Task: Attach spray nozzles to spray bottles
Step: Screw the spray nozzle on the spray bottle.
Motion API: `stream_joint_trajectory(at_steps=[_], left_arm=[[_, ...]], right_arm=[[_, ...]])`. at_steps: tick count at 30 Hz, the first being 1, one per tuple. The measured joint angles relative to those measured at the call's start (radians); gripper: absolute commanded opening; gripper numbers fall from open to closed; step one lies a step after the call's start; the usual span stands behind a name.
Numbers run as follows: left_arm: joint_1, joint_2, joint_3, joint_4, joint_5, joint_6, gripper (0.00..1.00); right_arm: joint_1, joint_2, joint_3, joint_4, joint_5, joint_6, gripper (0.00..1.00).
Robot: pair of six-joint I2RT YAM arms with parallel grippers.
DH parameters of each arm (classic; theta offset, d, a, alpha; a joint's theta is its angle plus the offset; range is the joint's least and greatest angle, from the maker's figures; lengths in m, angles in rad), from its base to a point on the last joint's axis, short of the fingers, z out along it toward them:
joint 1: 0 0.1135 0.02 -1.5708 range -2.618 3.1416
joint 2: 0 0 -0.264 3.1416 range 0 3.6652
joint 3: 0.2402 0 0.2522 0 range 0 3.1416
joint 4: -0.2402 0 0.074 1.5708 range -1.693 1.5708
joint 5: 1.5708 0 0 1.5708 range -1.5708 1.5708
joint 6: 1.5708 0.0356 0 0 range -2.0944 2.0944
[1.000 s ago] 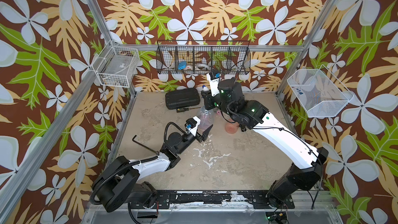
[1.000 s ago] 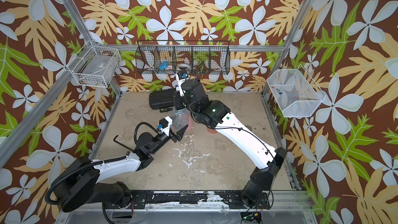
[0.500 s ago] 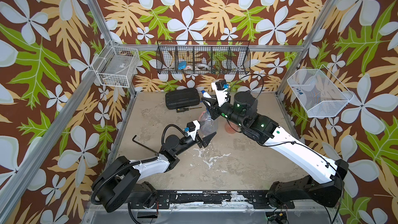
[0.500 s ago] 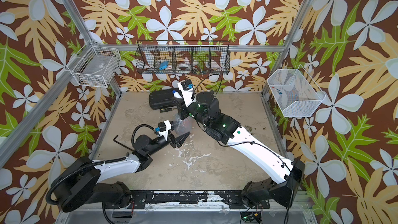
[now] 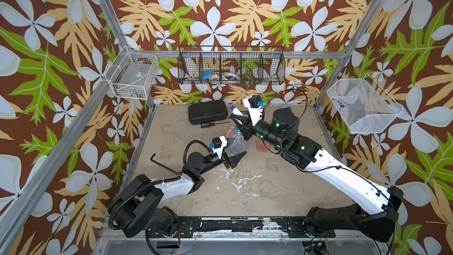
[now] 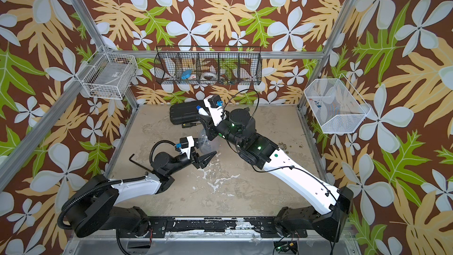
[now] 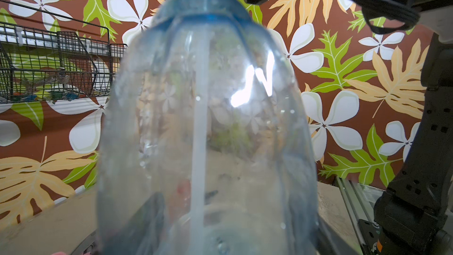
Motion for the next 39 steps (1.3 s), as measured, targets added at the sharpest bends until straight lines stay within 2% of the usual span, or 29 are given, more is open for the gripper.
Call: stream_joint_trajectory(at_steps=[9,14,19,30,39], left_arm=[[0.018,0.032,0.016,0.017,0.028,-0.012,0.61],[0.057,0.059,0.026,0.021,0.085,-0.043,0.6],[0.072,0.073,0.047,0.018,0.1,-0.064,0.59],[0.071,0.1,0.058,0.024,-0.095,0.039,0.59],[0.064,0.173,0.105,0.048,-0.195,0.076,0.58]], right_arm=[[-0.03,-0.01,-0.048,0.065,-0.061,-0.018,0.0],[-0.069,-0.006,-0.089,0.109,-0.096,-0.015,0.0],[-0.097,0.028,-0.067,0.126,-0.138,-0.014,0.0],[-0.1,0.189,0.164,-0.06,-0.124,-0.018,0.0],[-0.095,0.243,0.203,-0.075,0.008,0.028,0.0]])
